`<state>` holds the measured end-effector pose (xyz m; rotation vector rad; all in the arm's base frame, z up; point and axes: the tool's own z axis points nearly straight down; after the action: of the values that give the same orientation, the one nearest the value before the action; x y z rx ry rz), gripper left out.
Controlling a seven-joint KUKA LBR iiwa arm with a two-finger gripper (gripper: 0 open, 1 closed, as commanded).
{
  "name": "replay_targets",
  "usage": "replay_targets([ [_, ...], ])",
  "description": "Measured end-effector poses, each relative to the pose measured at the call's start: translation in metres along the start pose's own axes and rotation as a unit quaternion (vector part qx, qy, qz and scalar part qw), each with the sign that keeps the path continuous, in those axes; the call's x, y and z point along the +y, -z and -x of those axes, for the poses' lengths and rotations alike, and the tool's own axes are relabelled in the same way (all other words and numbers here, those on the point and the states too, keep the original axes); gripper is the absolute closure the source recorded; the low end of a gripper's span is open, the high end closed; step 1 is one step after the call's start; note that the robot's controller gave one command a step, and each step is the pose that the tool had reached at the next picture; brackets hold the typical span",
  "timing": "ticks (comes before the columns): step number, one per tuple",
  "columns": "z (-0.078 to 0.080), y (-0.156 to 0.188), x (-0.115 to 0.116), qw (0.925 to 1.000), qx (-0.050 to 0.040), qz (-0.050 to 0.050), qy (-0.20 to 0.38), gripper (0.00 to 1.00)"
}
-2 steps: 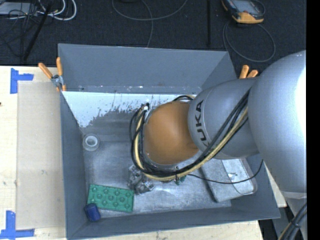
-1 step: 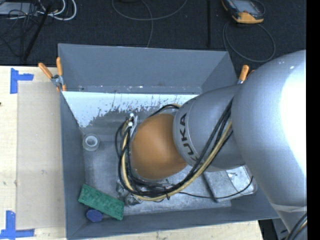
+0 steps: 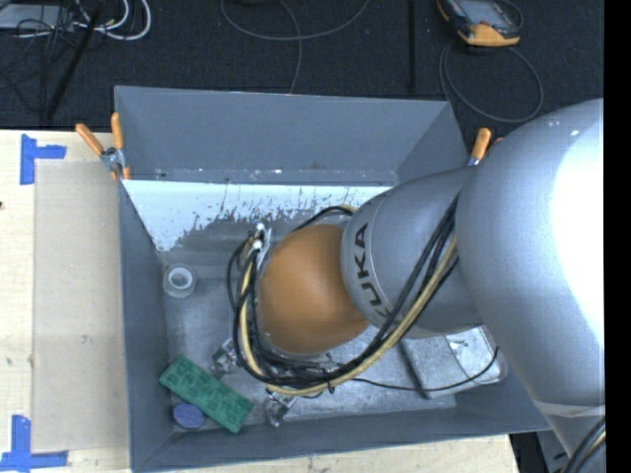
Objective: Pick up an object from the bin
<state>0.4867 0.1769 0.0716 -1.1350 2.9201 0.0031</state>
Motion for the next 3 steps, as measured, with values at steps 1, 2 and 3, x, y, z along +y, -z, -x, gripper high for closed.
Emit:
replay_targets([
  [1, -0.063, 0.008, -0.053, 0.9979, -0.0040, -0.004, 0.064, 0.00],
  [2, -0.014, 0.020, -0.128, 0.9882, 0.0027, 0.000, 0.153, 0.00],
  [3, -0.015, 0.019, -0.126, 0.9884, 0.0038, 0.002, 0.152, 1.00],
])
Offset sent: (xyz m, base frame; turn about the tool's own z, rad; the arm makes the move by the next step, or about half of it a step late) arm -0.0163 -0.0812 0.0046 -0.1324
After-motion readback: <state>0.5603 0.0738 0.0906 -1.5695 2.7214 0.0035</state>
